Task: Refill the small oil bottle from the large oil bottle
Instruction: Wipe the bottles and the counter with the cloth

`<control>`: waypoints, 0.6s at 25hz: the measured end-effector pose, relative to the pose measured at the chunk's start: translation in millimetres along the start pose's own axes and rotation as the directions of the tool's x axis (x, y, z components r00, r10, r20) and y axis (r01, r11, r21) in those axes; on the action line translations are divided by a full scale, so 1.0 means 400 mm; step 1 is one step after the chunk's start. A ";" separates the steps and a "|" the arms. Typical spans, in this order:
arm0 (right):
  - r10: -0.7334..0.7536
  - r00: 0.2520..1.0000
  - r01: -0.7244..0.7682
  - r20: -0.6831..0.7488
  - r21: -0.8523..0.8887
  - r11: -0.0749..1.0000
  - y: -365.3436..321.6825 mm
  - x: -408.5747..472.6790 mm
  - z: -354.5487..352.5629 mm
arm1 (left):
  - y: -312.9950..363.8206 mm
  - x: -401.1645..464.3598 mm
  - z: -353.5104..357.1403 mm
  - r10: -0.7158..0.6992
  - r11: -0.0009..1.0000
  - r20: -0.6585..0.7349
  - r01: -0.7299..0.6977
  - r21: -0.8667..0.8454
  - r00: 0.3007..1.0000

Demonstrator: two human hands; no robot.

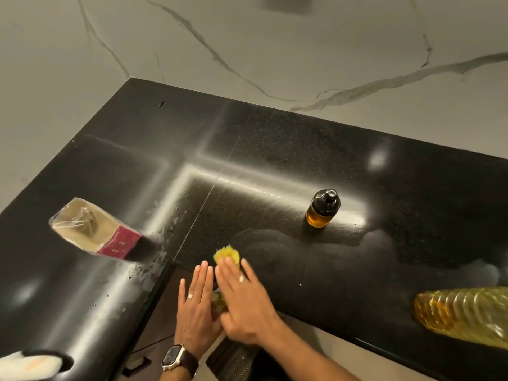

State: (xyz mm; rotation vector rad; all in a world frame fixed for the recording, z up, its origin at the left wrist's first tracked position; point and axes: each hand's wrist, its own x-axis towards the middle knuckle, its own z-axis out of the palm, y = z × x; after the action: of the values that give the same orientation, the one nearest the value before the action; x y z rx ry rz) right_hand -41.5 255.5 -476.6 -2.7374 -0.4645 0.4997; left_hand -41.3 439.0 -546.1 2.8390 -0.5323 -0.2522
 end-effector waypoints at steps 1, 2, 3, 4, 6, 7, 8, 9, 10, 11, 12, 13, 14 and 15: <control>-0.057 0.998 0.056 0.025 0.005 0.998 -0.006 -0.057 0.026 | -0.003 0.000 -0.001 -0.006 1.000 0.000 0.006 -0.004 1.000; -0.079 0.997 0.080 0.019 -0.021 0.997 0.009 -0.121 0.050 | -0.003 -0.002 -0.001 -0.011 1.000 0.006 0.011 0.005 1.000; -0.062 0.998 0.060 -0.031 -0.065 0.996 0.043 -0.187 0.062 | -0.001 -0.003 0.000 -0.009 1.000 0.014 0.008 0.018 1.000; 0.044 0.996 -0.049 -0.074 -0.058 0.997 0.086 -0.251 0.056 | -0.001 -0.005 0.001 -0.002 1.000 0.015 0.002 0.031 1.000; 0.379 0.911 -0.376 -0.161 0.049 0.925 0.192 -0.331 0.034 | -0.001 -0.004 0.000 0.001 0.999 -0.002 -0.001 0.048 1.000; 0.519 0.827 -0.517 -0.219 0.069 0.853 0.256 -0.344 0.017 | 0.002 -0.004 -0.003 -0.001 0.998 -0.002 0.002 0.056 1.000; 0.637 0.740 -0.629 -0.215 0.113 0.769 0.319 -0.336 -0.017 | 0.009 -0.002 -0.008 -0.002 0.998 -0.005 0.003 0.059 1.000; 0.718 0.664 -0.700 -0.207 0.165 0.695 0.376 -0.309 -0.051 | 0.018 -0.001 -0.012 -0.006 0.998 -0.017 0.007 0.060 1.000; 0.756 0.622 -0.732 -0.205 0.191 0.654 0.415 -0.272 -0.081 | 0.028 -0.001 -0.018 -0.014 0.998 -0.036 0.016 0.059 0.999; 0.753 0.627 -0.731 -0.202 0.181 0.658 0.432 -0.234 -0.106 | 0.040 0.001 -0.026 -0.025 0.998 -0.050 0.028 0.052 0.998; 0.712 0.676 -0.694 -0.190 0.161 0.701 0.428 -0.205 -0.109 | 0.051 0.003 -0.033 -0.042 0.998 -0.059 0.044 0.033 0.997; 0.642 0.743 -0.627 -0.190 0.138 0.767 0.399 -0.194 -0.089 | 0.063 0.008 -0.042 -0.059 0.998 -0.064 0.060 0.006 0.996; 0.551 0.810 -0.540 -0.201 0.113 0.834 0.354 -0.203 -0.054 | 0.076 0.018 -0.051 -0.070 0.997 -0.074 0.068 -0.023 0.995; 0.447 0.872 -0.440 -0.199 0.082 0.894 0.301 -0.231 -0.010 | 0.093 0.033 -0.058 -0.070 0.996 -0.091 0.065 -0.054 0.993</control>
State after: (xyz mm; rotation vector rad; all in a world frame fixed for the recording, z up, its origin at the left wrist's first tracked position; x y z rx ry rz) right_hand -91.0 112.8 -490.7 -2.8185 0.2370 0.3056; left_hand -36.4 405.2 -515.5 2.8066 -0.4051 -0.1421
